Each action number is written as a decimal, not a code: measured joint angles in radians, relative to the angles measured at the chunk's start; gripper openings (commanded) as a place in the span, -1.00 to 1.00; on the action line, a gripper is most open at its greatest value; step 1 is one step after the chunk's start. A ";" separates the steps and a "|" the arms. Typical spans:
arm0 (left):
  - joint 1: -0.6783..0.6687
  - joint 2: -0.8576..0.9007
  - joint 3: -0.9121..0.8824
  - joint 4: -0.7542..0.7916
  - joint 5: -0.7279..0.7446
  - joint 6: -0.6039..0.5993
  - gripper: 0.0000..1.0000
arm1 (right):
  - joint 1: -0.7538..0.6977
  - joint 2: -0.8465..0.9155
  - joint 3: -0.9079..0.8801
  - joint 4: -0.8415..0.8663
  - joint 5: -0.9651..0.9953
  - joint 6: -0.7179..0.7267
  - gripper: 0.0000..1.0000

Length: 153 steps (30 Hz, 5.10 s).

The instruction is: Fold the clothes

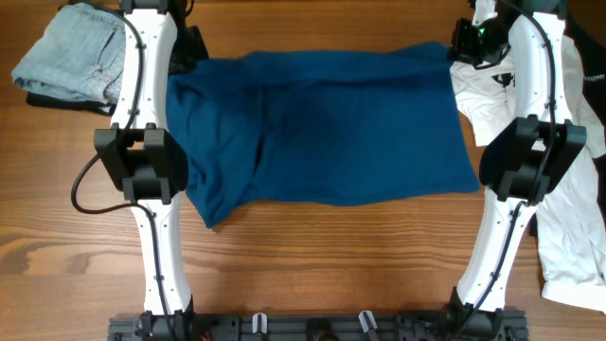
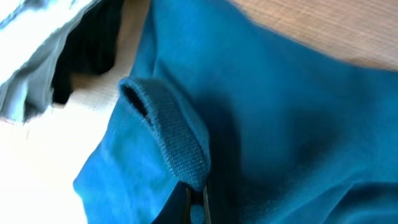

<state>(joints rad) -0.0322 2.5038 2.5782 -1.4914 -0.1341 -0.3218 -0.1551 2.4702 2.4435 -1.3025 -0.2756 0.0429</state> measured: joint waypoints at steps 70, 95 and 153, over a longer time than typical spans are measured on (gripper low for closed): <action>-0.171 -0.874 -1.040 -0.008 0.013 -0.445 0.82 | 0.004 -0.880 -1.008 0.039 0.077 0.184 0.18; -0.541 -0.878 -1.670 0.529 -0.151 -0.612 0.67 | 0.004 -0.872 -1.276 0.317 0.021 0.221 0.27; -0.275 -0.637 -1.088 0.629 -0.401 -0.336 -0.92 | 0.004 -0.872 -1.276 0.385 0.021 0.222 0.28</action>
<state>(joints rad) -0.3073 1.8668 1.4899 -0.8619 -0.5354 -0.6579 -0.1513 1.5978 1.1675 -0.9176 -0.2550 0.2649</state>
